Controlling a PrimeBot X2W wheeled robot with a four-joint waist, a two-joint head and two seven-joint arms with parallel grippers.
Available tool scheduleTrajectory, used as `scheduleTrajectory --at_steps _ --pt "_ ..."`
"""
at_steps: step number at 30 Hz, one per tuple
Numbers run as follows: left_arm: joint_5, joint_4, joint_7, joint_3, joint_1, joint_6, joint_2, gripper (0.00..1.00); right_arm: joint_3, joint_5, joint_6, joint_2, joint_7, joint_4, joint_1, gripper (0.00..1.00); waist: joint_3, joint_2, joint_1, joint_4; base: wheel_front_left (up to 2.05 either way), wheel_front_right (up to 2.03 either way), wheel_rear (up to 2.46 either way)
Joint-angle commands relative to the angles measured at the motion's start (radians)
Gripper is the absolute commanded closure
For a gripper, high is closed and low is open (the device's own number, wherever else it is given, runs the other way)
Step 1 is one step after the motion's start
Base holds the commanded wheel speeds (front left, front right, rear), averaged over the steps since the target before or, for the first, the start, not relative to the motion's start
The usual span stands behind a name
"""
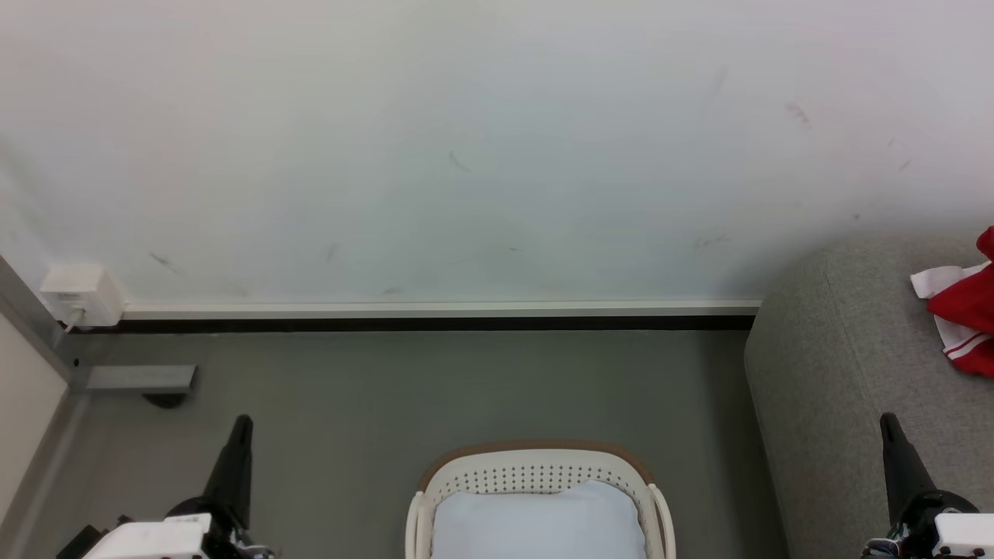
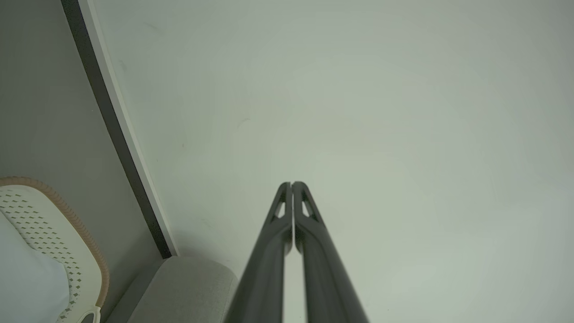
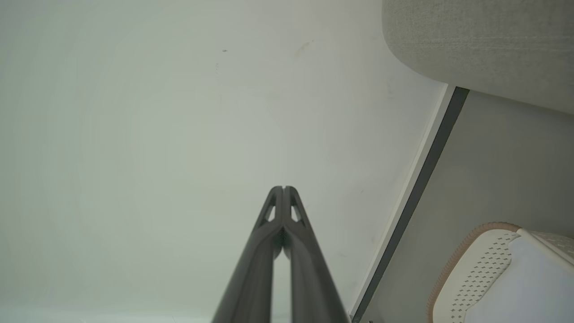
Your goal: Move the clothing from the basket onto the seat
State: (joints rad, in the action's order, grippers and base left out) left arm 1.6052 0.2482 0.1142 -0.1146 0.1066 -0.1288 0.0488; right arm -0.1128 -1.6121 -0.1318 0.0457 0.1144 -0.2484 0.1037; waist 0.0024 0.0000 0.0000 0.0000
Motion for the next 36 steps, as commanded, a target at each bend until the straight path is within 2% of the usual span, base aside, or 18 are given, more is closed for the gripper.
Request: scheduleTrajectory --at_steps 1,36 --pt "0.013 -0.003 0.004 -0.002 0.009 -0.005 0.003 1.0 -0.004 -0.001 0.002 0.008 0.004 0.005 0.014 1.0 0.0 0.0 0.0 0.0 0.0 0.0 0.0" --pt "0.013 -0.003 0.004 -0.002 0.009 -0.005 0.003 1.0 -0.004 -0.001 0.002 0.008 0.003 0.005 0.013 1.0 0.0 0.0 0.0 0.0 0.0 0.0 0.0"
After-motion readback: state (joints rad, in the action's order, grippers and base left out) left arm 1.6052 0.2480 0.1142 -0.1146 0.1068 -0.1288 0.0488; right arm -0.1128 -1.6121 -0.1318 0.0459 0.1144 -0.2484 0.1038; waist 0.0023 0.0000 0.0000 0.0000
